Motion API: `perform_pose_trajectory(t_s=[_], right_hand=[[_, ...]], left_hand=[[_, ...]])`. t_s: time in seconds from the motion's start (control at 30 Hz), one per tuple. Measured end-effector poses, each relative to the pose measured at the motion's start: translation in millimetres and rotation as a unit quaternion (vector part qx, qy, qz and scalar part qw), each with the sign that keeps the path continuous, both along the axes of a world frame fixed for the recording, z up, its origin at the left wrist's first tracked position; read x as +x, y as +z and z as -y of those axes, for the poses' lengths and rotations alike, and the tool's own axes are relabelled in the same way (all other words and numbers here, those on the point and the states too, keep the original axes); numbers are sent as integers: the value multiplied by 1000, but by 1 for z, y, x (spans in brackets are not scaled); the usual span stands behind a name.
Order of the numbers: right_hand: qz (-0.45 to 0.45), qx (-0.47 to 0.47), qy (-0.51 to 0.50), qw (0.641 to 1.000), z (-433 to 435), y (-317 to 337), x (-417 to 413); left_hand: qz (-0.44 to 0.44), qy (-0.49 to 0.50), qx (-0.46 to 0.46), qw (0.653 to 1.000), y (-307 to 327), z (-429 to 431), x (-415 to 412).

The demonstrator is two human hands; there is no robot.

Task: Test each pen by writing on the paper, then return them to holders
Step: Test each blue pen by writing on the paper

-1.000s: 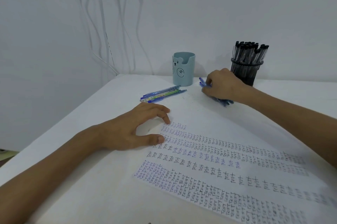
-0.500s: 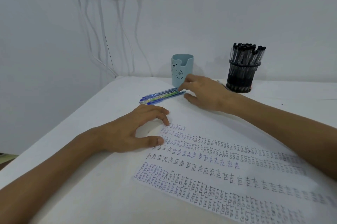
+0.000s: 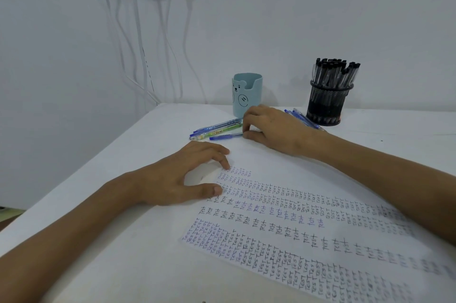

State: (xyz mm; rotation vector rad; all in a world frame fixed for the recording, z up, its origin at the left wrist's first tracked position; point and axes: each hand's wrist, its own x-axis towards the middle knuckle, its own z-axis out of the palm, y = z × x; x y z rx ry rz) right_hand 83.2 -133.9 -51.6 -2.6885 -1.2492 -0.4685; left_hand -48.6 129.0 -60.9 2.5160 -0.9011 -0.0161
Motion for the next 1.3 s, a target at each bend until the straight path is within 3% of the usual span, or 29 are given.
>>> perform_pose_trajectory(t_s=[0.2,0.5,0.7,0.83,0.9,0.97,1.07,1.3], right_hand=[[4,49,6,999,8,5,-5],[32,52,-98,993,7,10,-17],[10,98,-48,994,9,12,-20],[24,220,6,975,10,4,-25],[11,288,-20,957,8,4,-32],[-84,363,-59,926,5,8,-41],[-314,448,-52,835,5,6,-52],[-434,398,-6,808,9,-5,-77]], left_hand=[[4,-6,-5,1000,1,1,-2],[3,-1,7,1000,2,1,-3],[3,-3,4,1000,2,1,-3],[4,-4,1,1000,2,1,-3],[7,-6,3,1000,2,1,-3],[4,-4,2,1000,2,1,-3],[3,-3,-1,1000,2,1,-2],[1,-3,2,1000,2,2,-2]])
